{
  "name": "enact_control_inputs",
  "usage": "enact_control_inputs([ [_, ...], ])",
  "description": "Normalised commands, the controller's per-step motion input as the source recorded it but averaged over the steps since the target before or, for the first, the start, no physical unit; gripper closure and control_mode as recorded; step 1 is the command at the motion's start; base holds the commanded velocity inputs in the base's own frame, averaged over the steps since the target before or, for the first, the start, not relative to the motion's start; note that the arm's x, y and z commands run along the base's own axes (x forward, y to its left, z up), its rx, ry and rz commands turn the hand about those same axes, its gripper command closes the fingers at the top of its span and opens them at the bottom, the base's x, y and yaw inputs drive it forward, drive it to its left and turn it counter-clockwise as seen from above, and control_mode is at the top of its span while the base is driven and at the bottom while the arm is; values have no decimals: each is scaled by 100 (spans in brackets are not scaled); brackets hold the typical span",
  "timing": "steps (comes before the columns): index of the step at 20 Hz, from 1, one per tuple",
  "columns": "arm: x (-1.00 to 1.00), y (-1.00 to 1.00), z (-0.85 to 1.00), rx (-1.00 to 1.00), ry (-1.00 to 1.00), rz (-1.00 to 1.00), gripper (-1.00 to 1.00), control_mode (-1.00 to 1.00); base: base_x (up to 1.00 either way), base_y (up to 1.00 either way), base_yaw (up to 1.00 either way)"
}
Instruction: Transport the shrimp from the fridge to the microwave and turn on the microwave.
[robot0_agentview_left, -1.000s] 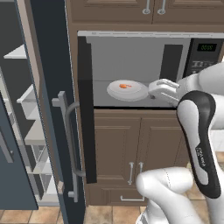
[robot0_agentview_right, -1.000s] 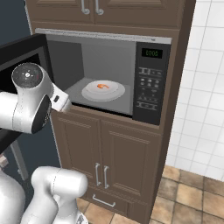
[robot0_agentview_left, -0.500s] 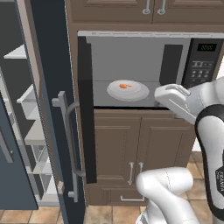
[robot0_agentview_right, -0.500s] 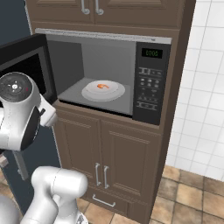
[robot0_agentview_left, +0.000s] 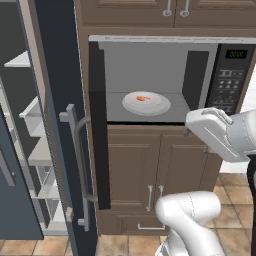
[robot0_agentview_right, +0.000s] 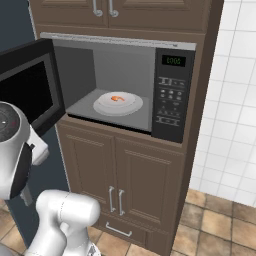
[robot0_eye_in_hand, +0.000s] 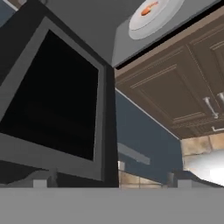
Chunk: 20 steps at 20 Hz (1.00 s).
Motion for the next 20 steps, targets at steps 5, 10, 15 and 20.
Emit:
enact_control_inputs([
  [5,-50,14,4,12,12,-1,-100,-100,0,0,0],
  [10,-48,19,2,13,13,-3,-100,-100,0,0,0],
  [15,-40,22,0,12,14,-5,-100,-100,0,0,0],
  [20,-28,26,0,12,21,-6,-100,-100,0,0,0],
])
